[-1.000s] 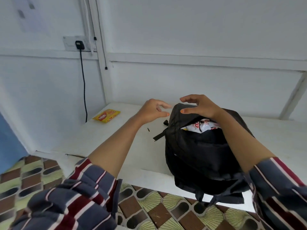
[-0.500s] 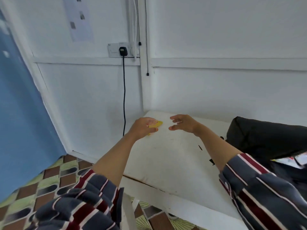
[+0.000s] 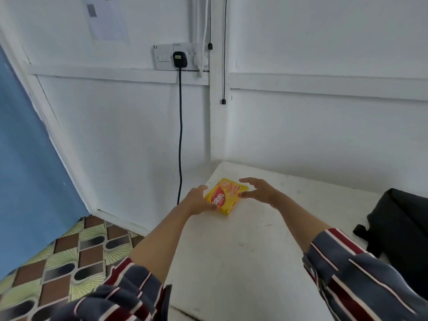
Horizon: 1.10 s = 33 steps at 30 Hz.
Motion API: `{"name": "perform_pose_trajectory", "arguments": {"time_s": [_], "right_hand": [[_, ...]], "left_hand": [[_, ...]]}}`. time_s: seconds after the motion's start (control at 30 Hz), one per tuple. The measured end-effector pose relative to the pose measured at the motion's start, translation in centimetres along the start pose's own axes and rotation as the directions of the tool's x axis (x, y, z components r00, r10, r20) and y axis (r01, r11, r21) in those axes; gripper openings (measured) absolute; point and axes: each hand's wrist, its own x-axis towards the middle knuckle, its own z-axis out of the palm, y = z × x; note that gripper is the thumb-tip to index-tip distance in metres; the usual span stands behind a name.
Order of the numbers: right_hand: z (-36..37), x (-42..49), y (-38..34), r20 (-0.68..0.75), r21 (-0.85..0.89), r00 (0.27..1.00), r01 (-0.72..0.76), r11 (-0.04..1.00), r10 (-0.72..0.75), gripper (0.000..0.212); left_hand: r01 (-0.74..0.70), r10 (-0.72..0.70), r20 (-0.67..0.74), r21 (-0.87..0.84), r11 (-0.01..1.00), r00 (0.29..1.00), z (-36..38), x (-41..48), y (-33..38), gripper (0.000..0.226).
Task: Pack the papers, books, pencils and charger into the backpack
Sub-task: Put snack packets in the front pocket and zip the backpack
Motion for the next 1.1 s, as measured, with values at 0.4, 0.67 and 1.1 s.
{"name": "perform_pose_trajectory", "arguments": {"time_s": [0.4, 0.67, 1.1], "right_hand": [[-0.2, 4.2, 0.9, 0.098, 0.09, 0.993, -0.081, 0.993, 0.072, 0.059], [-1.6, 1.8, 0.9, 0.109, 0.251, 0.981, -0.182, 0.951, 0.159, 0.052], [-4.7, -7.7, -0.2, -0.174, 0.564, 0.98, 0.021, 0.825, 0.094, 0.049]], "left_hand": [[-0.042, 0.052, 0.063, -0.157, 0.987, 0.997, -0.1, 3.9, -0.6, 0.071], [0.06, -0.046, 0.039, -0.53, 0.846, 0.998, -0.1, 4.0, 0.0, 0.045], [-0.058, 0.098, 0.009, -0.745, 0.664, 0.995, 1.7, -1.8, 6.5, 0.041]]}}
